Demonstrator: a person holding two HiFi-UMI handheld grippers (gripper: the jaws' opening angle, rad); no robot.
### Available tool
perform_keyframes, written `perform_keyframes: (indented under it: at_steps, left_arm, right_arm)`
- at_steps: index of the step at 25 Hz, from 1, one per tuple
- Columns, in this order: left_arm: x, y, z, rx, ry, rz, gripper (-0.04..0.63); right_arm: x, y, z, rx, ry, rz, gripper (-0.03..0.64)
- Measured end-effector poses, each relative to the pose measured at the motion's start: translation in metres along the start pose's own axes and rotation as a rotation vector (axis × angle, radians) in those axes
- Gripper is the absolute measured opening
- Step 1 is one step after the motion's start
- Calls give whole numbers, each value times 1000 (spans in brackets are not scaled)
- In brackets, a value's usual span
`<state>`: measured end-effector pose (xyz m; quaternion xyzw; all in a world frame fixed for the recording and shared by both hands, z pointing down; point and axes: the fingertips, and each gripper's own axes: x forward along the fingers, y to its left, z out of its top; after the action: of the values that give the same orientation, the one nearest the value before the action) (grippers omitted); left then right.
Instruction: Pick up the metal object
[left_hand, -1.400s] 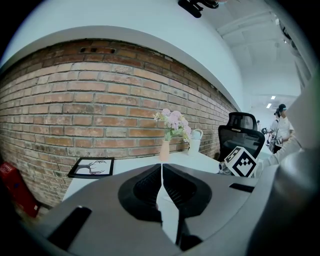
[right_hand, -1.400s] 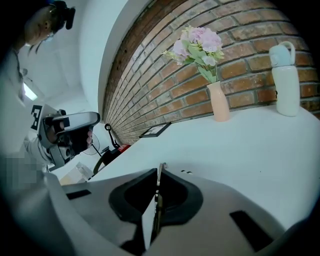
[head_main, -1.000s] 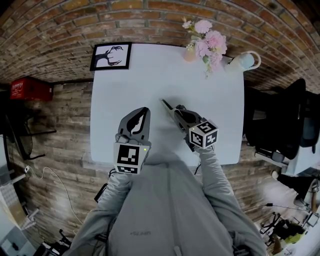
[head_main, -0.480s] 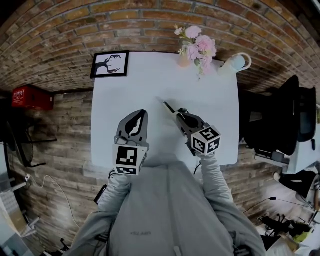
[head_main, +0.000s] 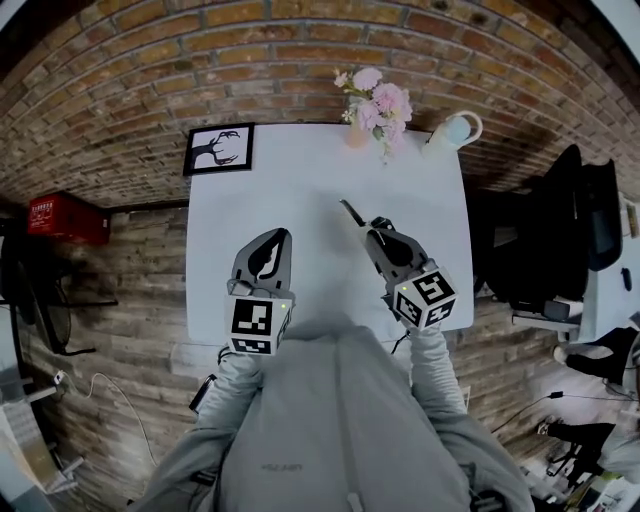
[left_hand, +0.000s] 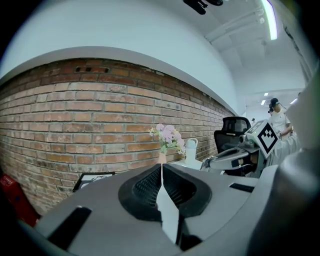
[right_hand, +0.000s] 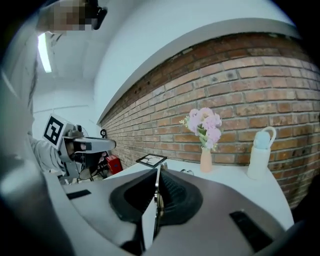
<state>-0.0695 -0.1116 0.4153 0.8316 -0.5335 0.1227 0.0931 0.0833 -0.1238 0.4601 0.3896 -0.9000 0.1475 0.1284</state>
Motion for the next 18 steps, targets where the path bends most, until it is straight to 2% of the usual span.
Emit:
perform_keyframes:
  at_steps: [5, 9, 18]
  left_arm:
    - [-9, -2, 3, 21, -9, -11, 32]
    - [-18, -2, 4, 30, -14, -9, 32]
    - [-26, -7, 6, 40, -20, -19, 32]
  right_arm:
    - [-29, 5, 28, -83, -68, -74, 28]
    - [-49, 9, 36, -144, -72, -146, 28]
    - [-93, 14, 49, -154, -142, -263, 28]
